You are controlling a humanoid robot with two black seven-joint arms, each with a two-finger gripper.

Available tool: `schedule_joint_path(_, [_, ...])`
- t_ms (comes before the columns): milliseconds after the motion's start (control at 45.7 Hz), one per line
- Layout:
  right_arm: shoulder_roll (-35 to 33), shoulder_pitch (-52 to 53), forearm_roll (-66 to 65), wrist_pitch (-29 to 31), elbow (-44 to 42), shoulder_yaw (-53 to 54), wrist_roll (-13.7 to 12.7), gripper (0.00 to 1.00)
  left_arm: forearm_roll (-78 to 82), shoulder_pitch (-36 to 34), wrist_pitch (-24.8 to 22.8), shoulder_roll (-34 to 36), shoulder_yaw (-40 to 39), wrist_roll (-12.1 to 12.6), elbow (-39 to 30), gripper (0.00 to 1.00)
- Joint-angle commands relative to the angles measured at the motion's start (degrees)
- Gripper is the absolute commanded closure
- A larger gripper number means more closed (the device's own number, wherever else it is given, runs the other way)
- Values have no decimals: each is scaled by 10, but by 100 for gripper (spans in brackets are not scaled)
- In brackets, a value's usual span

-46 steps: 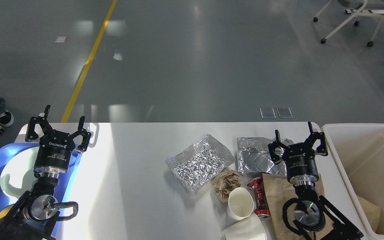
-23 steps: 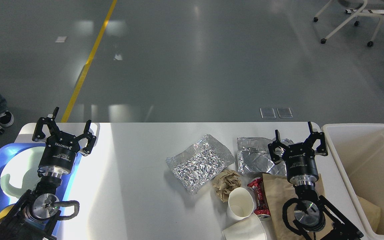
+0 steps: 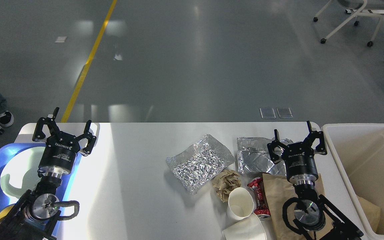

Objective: Tidy desktop

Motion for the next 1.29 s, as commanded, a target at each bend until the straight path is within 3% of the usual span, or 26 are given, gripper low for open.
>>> schedule_joint_path(0, [-11,5,2,12,4,5,-1,0,0,0,0,0,0,-1,0,3])
schedule_joint_path(1270, [-35,14,28,23,-16,36,-4,0,0,0,-1,0,0,-1,0,3])
